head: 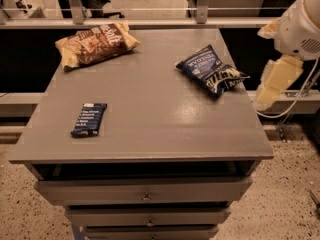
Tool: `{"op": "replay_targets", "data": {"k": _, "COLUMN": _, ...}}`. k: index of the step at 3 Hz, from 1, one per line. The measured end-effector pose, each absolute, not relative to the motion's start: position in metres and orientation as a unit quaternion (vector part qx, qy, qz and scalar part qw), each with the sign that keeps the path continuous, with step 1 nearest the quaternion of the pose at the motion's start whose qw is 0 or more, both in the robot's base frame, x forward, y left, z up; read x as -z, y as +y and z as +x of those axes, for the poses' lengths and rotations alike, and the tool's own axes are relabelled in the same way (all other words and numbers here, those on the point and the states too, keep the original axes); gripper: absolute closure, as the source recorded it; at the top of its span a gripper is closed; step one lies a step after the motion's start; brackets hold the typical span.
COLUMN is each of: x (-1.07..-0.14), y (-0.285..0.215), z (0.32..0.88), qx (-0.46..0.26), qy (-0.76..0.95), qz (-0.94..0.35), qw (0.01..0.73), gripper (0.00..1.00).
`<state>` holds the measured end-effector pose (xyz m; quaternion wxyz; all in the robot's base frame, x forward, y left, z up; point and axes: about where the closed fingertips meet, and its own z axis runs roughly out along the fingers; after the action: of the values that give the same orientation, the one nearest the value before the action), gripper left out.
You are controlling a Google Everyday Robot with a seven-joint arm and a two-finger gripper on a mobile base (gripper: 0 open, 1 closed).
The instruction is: Move blue chip bag near rxbar blueberry
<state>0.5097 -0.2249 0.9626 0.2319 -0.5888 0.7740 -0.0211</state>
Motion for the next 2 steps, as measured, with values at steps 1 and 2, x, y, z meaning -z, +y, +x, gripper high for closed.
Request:
{"op": "replay_targets", "data": {"k": 1, "x": -0.954, "y": -0.226, "z": 0.559, "qx": 0.016, "qy": 0.774, "qz": -0.565, "qw": 0.285, "gripper": 0.0}}
{"op": "replay_targets", "data": {"k": 2, "x": -0.936, "y": -0.22, "z": 0.606, "qx": -0.005, "qy": 0.785, "qz": -0.524, "qw": 0.331, "gripper": 0.0}}
